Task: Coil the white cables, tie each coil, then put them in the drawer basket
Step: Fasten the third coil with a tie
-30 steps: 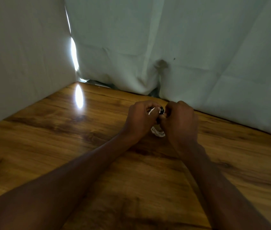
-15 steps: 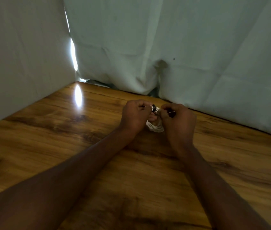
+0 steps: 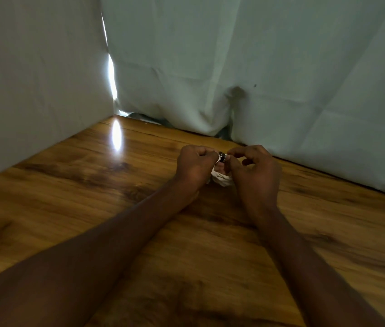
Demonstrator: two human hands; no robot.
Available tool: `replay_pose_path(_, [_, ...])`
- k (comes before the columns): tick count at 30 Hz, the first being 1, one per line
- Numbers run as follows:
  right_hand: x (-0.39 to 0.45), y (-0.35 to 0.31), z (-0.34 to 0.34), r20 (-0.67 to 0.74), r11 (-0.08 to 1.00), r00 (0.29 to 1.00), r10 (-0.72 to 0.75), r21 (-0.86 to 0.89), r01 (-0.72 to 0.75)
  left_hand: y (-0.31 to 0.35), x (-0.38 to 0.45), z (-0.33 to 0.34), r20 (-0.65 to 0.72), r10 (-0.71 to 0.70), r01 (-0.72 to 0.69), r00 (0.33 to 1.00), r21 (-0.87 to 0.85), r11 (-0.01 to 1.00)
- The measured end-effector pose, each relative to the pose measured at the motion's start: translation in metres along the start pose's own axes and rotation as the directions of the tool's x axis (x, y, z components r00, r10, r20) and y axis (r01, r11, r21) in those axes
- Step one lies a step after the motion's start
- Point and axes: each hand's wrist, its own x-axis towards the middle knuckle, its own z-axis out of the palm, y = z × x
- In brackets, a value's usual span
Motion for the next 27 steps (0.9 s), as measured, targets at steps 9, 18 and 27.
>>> replay_pose_path(9, [-0.002,-0.004,-0.001,-0.091,0.991,0.996,-0.014,-0.134,0.002,0.004,-0.009,0.005,0.113,0.095,-0.108,0.989,0.116,0.987])
replay_pose_path(18, [0.002,-0.002,0.0,-0.078,0.999,0.997,0.023,-0.03,-0.025,0.003,-0.013,0.007,0.16,0.102,-0.122,0.982,0.115,0.986])
replay_pose_path(27, [0.011,0.006,-0.007,0.055,0.956,0.994,-0.093,-0.274,0.105,0.008,-0.014,0.007,0.175,0.014,-0.02,0.984,0.034,0.999])
